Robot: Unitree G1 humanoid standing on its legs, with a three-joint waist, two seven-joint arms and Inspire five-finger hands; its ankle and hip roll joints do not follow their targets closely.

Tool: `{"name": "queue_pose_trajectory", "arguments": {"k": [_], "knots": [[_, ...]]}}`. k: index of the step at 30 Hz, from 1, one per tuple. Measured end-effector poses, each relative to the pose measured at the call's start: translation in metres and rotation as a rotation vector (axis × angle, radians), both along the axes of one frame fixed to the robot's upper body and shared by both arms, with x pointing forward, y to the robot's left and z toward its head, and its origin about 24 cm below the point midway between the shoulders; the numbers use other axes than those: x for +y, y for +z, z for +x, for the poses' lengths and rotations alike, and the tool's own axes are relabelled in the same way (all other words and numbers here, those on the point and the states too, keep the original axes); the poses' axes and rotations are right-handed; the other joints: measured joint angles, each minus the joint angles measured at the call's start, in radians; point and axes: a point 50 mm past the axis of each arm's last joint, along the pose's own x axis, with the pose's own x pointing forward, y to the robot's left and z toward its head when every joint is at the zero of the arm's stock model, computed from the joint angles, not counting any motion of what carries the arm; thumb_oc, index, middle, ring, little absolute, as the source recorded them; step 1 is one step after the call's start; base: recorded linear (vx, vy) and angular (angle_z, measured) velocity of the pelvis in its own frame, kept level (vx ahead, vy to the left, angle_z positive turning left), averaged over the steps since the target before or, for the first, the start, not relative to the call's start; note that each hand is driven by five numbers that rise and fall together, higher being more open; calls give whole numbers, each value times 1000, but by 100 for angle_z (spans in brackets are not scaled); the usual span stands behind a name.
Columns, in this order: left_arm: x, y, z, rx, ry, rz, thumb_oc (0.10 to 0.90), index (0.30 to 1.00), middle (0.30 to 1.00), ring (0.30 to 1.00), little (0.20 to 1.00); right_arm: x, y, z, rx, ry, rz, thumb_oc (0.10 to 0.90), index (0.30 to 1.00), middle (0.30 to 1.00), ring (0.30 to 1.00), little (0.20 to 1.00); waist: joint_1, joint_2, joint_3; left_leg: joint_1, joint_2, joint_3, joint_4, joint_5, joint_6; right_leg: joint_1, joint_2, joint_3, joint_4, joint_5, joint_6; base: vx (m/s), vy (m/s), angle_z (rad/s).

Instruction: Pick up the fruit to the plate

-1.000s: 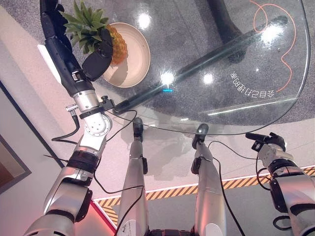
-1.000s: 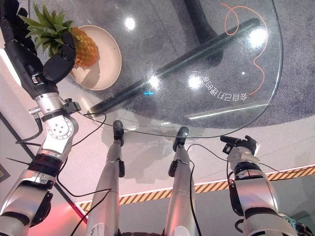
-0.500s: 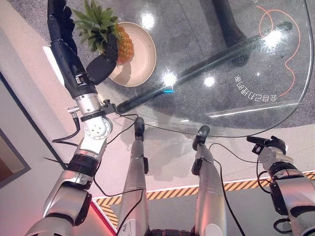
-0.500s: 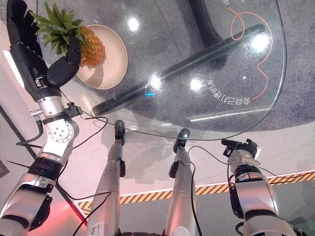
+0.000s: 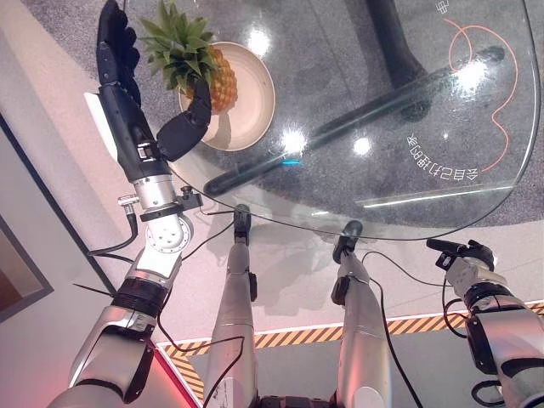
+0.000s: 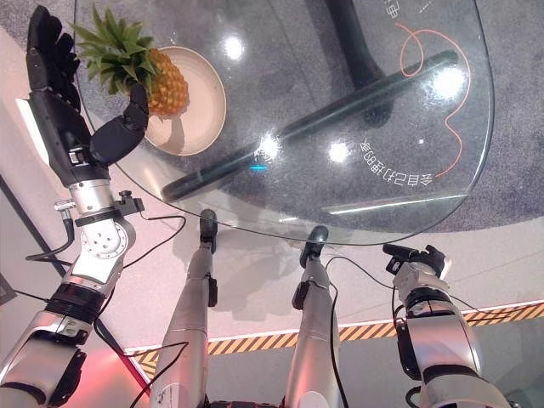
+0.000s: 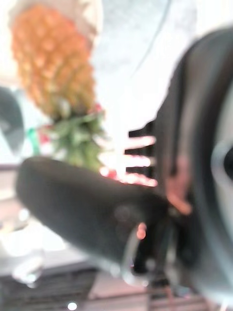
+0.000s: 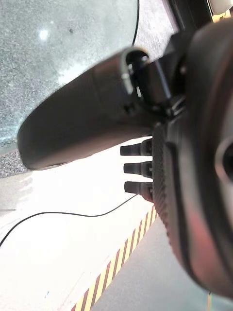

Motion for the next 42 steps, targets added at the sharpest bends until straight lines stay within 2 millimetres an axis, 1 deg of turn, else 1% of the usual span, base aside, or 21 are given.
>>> {"name": "queue_pose_trajectory", "arguments": {"k": [8, 10, 12, 15, 17, 19, 21, 22, 23, 24, 25, 26, 27, 28, 30, 31, 32, 34, 37, 40, 42], "knots": [[16, -28, -10, 116, 46, 82, 800, 900, 900, 900, 900, 2, -21, -15, 14, -36, 54, 800, 900, 900, 900, 900, 12, 1, 0, 109, -2, -3, -18, -6, 7, 126, 0, -11, -43, 2, 6, -14, 3, 2], [21, -36, -12, 160, 66, 98, 800, 900, 900, 900, 900, 5, -30, -20, 13, -38, 74, 800, 900, 900, 900, 900, 17, 1, 0, 159, -3, 7, -36, -7, 9, 178, -1, -10, -74, 13, 11, 5, 27, -5], [25, -47, -15, 211, 80, 105, 800, 900, 900, 900, 900, 5, -42, -31, 33, -49, 93, 800, 900, 900, 900, 900, 31, 2, 1, 228, -4, 22, -61, -5, 8, 247, -1, -9, -117, 30, 15, 20, 42, -11], [36, -71, -21, 322, 110, 116, 800, 900, 900, 900, 900, 10, -64, -50, 79, -66, 130, 800, 900, 900, 900, 900, 33, 3, 0, 358, -6, 40, -110, -7, 11, 380, -1, -9, -183, 38, 24, 96, 57, -7], [51, -94, -30, 431, 141, 104, 800, 900, 900, 900, 900, 10, -82, -72, 138, -82, 143, 800, 900, 900, 900, 900, 31, 8, -5, 472, -10, 52, -157, -11, 13, 504, -1, -12, -256, 46, 38, 173, 77, -5], [70, -112, -42, 515, 196, 72, 800, 900, 900, 900, 900, 6, -95, -93, 195, -81, 119, 800, 900, 900, 900, 900, 31, 11, -17, 533, -12, 64, -180, -17, 14, 574, -1, -13, -310, 59, 43, 203, 75, -7], [89, -132, -53, 612, 250, -3, 800, 900, 900, 900, 900, 5, -106, -113, 261, -60, 95, 800, 900, 900, 900, 900, 29, 13, -26, 589, -13, 75, -197, -25, 13, 633, 0, -12, -344, 75, 42, 250, 50, -9], [98, -147, -61, 675, 278, -66, 800, 900, 900, 900, 900, 4, -113, -126, 305, -42, 80, 800, 900, 900, 900, 900, 26, 18, -45, 608, -14, 76, -202, -30, 13, 651, -1, -14, -344, 68, 44, 235, 26, -5], [103, -164, -68, 741, 308, -140, 800, 900, 900, 900, 900, 6, -122, -142, 356, -28, 83, 800, 900, 900, 900, 900, 24, 20, -85, 625, -13, 79, -214, -34, 12, 663, -1, -14, -344, 59, 45, 261, 45, 1], [107, -179, -76, 810, 327, -169, 800, 900, 900, 900, 900, 8, -128, -153, 391, -14, 87, 800, 900, 900, 900, 900, 20, 20, -122, 636, -13, 79, -222, -35, 12, 670, 0, -14, -344, 53, 46, 194, 44, 1], [109, -191, -84, 872, 336, -181, 800, 900, 900, 900, 900, 9, -133, -161, 414, -7, 94, 800, 900, 900, 900, 900, 13, 19, -157, 638, -13, 79, -222, -40, 12, 673, -1, -16, -344, 50, 47, 256, 62, 3], [111, -205, -93, 939, 345, -189, 800, 900, 900, 900, 900, 12, -137, -167, 439, 16, 92, 800, 900, 900, 900, 900, 6, 19, -177, 665, -13, 81, -222, -45, 12, 700, -1, -16, -344, 47, 49, 165, 37, 1], [111, -212, -97, 976, 348, -195, 800, 900, 900, 900, 900, 15, -139, -170, 449, 29, 95, 800, 900, 900, 900, 900, 2, 17, -189, 678, -13, 83, -222, -49, 12, 710, -1, -15, -344, 45, 50, 210, 41, -10], [111, -227, -108, 1048, 344, -213, 800, 900, 900, 900, 900, 20, -144, -175, 473, 70, 98, 800, 900, 900, 900, 900, 0, 11, -222, 699, -13, 95, -222, -59, 12, 727, -3, -13, -344, 33, 50, 186, 31, -13], [105, -255, -127, 1177, 336, -284, 800, 900, 900, 900, 900, 34, -155, -188, 539, 150, 101, 800, 900, 900, 900, 900, -11, 3, -300, 723, -9, 101, -222, -70, 10, 748, 0, -12, -345, 23, 50, 232, 33, -8], [100, -271, -142, 1260, 330, -306, 800, 900, 900, 900, 900, 44, -163, -197, 589, 214, 112, 800, 900, 900, 900, 900, -22, -1, -353, 733, -6, 102, -224, -80, 10, 759, 2, -12, -350, 11, 46, 177, 21, -1], [98, -276, -148, 1289, 326, -314, 800, 900, 900, 900, 900, 47, -165, -200, 607, 241, 113, 800, 900, 900, 900, 900, -22, -1, -367, 738, -6, 102, -225, -82, 11, 764, 3, -11, -350, 9, 44, 156, 17, 1], [88, -296, -165, 1411, 306, -345, 800, 900, 900, 900, 900, 55, -172, -216, 681, 316, 124, 800, 900, 900, 900, 900, -25, 0, -408, 756, -3, 103, -228, -87, 12, 782, 5, -11, -350, 5, 43, 98, 12, -1], [80, -316, -188, 1566, 257, -364, 800, 900, 900, 900, 900, 59, -178, -232, 764, 370, 138, 800, 900, 900, 900, 900, -26, 7, -444, 763, 0, 103, -230, -87, 12, 788, 7, -11, -350, 5, 41, 89, 26, -1], [77, -330, -209, 1720, 208, -353, 800, 900, 900, 900, 900, 61, -180, -243, 823, 413, 156, 800, 900, 900, 900, 900, -36, 14, -452, 776, 2, 103, -230, -88, 12, 806, 8, -11, -350, 4, 40, 75, 49, 0], [75, -338, -222, 1814, 175, -369, 800, 900, 900, 900, 900, 62, -181, -245, 843, 437, 161, 800, 900, 900, 900, 900, -51, 18, -454, 791, 4, 103, -230, -88, 12, 817, 8, -11, -350, 4, 40, 62, 38, 1]]}}
